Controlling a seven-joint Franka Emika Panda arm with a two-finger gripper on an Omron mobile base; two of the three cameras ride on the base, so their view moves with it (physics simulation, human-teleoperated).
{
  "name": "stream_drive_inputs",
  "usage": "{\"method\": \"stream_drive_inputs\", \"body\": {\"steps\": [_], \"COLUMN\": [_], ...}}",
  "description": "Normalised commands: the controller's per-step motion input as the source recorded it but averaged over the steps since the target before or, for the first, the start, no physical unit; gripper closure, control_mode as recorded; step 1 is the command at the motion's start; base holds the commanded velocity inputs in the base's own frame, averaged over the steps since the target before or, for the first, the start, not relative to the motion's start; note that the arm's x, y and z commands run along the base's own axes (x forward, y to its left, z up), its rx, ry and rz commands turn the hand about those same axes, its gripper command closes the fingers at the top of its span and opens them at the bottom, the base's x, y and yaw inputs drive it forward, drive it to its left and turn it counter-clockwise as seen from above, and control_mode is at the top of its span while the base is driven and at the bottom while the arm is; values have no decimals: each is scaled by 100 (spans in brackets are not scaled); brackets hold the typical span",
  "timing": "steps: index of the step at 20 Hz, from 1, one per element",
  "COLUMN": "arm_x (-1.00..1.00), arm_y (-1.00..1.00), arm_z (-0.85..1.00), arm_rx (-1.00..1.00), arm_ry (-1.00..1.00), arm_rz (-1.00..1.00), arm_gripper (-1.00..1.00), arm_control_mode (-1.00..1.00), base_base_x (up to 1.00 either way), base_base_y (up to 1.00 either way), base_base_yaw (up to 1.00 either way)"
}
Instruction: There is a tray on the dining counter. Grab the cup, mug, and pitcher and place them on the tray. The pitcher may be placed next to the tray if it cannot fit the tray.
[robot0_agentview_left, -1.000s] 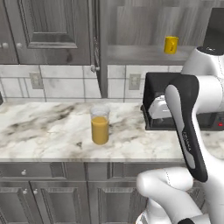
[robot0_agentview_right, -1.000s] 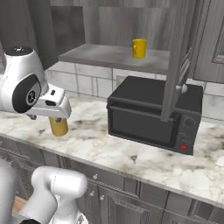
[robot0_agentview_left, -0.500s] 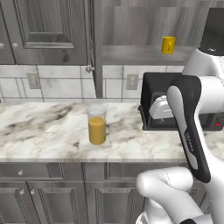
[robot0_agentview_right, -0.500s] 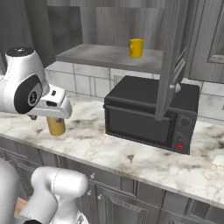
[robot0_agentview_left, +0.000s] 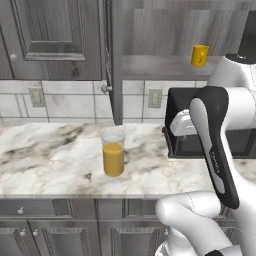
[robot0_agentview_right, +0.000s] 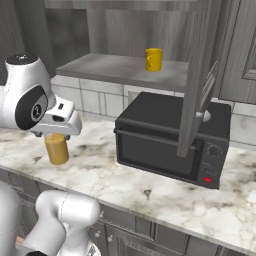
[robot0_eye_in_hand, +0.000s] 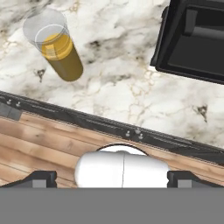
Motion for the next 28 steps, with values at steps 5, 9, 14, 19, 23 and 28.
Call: {"method": "stream_drive_inputs", "body": {"steps": [5,9,14,19,23,28], "arm_x": [0,0,0,0,0,0], "arm_y": [0,0,0,0,0,0], "arm_z": [0,0,0,0,0,0], "arm_rx": [0,0,0,0,0,0], "arm_ry": [0,0,0,0,0,0], "arm_rz": [0,0,0,0,0,0], "arm_gripper": [-100,-100,-100,-100,-100,-100], "arm_control_mode": [100,100,100,100,100,100], "base_base_x": [20,0,0,0,0,0], "base_base_y": [0,0,0,0,0,10], "base_base_yaw": [0,0,0,0,0,0]}}
